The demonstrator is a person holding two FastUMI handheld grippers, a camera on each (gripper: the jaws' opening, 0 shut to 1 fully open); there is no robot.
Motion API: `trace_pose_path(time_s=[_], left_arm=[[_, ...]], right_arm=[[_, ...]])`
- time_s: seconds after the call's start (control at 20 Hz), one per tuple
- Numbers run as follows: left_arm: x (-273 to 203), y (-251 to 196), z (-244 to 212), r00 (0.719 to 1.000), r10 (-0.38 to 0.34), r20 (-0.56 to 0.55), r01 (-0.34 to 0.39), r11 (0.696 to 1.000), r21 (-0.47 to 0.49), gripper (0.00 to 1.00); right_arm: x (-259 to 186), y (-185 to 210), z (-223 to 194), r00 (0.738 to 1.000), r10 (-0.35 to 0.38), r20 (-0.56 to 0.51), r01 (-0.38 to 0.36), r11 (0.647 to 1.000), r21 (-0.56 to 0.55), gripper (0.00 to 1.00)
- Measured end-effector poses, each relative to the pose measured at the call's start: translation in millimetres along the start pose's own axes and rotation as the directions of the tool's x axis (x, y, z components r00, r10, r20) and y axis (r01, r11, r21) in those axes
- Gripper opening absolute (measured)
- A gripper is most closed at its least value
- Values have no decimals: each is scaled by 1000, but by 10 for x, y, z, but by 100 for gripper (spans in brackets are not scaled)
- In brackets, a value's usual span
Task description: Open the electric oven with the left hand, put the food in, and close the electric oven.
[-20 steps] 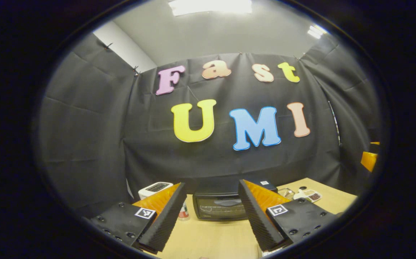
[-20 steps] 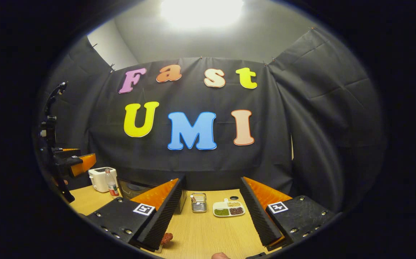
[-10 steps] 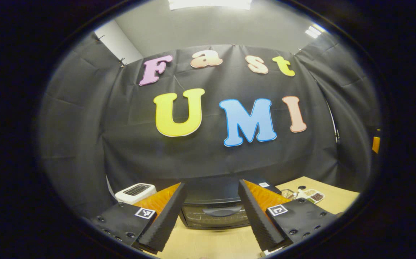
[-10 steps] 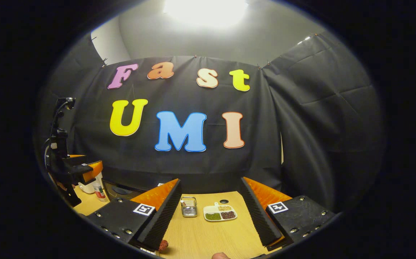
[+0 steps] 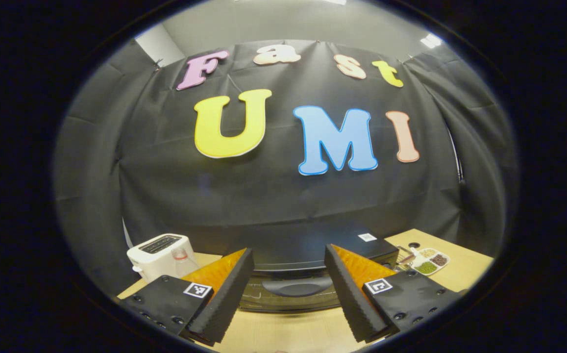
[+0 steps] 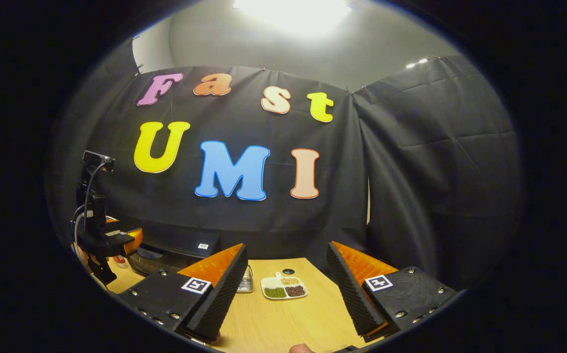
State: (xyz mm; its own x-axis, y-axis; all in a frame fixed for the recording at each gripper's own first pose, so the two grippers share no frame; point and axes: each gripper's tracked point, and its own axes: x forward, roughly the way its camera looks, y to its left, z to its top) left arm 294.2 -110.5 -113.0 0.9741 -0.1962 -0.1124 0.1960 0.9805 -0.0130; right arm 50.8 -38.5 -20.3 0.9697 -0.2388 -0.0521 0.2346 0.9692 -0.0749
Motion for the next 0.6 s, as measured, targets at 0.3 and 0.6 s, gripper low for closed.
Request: trace_pose_path(time_s=[0.3,0.6], left_arm=[[349,-20,-312,999,-16,-47,16,1000,18,94],[561,-130,-590,995,-35,-97,36,999,14,100]], right_arm=[[-64,-53,-64,997,-65,-32,65,998,-2,98],[-168,-113,-130,992,-108,-61,107,994,-18,98]])
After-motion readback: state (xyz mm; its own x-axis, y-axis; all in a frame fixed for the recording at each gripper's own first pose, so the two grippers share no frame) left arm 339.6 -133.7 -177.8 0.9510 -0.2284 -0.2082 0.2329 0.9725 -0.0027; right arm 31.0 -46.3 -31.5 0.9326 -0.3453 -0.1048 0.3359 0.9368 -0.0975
